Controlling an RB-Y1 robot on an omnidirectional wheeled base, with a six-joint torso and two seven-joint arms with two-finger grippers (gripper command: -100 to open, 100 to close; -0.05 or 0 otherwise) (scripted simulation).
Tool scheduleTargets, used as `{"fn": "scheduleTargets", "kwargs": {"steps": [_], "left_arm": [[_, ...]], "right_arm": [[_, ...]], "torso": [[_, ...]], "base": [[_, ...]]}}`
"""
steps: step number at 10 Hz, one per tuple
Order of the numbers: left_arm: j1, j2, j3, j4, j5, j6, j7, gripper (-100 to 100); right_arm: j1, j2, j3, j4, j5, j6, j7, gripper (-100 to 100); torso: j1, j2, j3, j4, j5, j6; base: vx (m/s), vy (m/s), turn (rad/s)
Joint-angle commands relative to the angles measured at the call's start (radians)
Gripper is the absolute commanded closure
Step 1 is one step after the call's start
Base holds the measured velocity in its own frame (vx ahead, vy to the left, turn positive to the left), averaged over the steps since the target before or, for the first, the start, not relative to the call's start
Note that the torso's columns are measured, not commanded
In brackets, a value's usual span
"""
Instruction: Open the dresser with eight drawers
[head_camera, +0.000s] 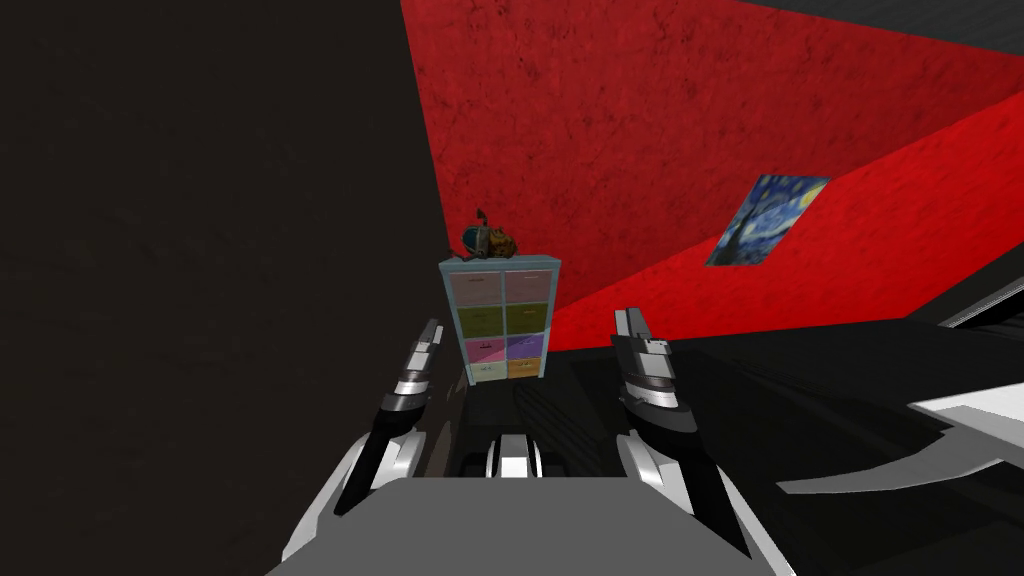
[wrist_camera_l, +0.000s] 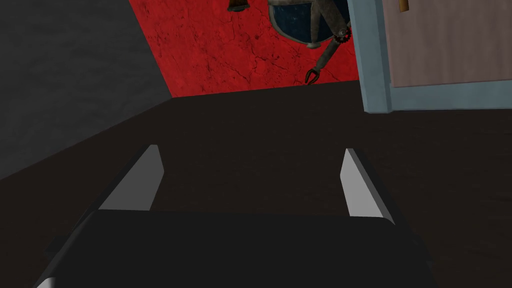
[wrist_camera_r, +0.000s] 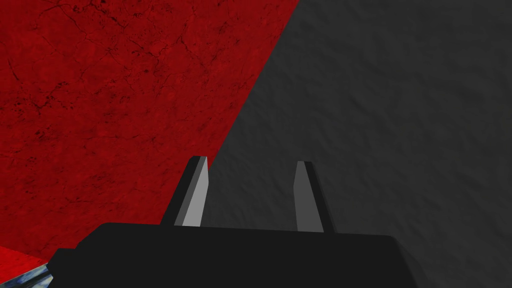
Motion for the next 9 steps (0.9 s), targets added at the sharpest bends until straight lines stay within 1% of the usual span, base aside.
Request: {"fn": "scheduleTargets", "kwargs": {"steps": [1, 9], "left_arm": [[-0.015, 0.003, 0.008, 0.07, 0.0, -0.02, -0.001, -100], [-0.056, 0.007, 0.027, 0.255, -0.003, -0.057, -0.005, -100]], "right_arm": [[0.0, 0.0, 0.0, 0.0, 0.0, 0.0, 0.0, 0], [0.0, 0.0, 0.0, 0.0, 0.0, 0.0, 0.0, 0]], "torso": [[0.0, 0.0, 0.0, 0.0, 0.0, 0.0], [-0.001, -0.001, -0.001, 0.0, 0.0, 0.0]], "base": [[0.09, -0.006, -0.006], [0.095, -0.014, -0.003]]}}
